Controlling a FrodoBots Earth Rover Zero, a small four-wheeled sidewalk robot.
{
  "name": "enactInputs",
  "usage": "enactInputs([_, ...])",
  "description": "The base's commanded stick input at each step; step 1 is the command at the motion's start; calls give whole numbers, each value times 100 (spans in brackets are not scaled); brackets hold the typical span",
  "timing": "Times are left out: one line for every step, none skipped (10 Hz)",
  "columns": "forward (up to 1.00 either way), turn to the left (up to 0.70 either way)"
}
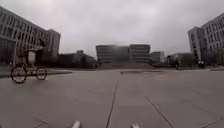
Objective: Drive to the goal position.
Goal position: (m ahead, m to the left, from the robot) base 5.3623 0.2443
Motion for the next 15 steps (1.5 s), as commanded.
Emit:
enactInputs([70,0])
enactInputs([70,0])
enactInputs([70,0])
enactInputs([70,0])
enactInputs([70,0])
enactInputs([70,0])
enactInputs([70,0])
enactInputs([70,0])
enactInputs([70,0])
enactInputs([70,0])
enactInputs([70,0])
enactInputs([70,0])
enactInputs([70,0])
enactInputs([70,0])
enactInputs([70,-8])
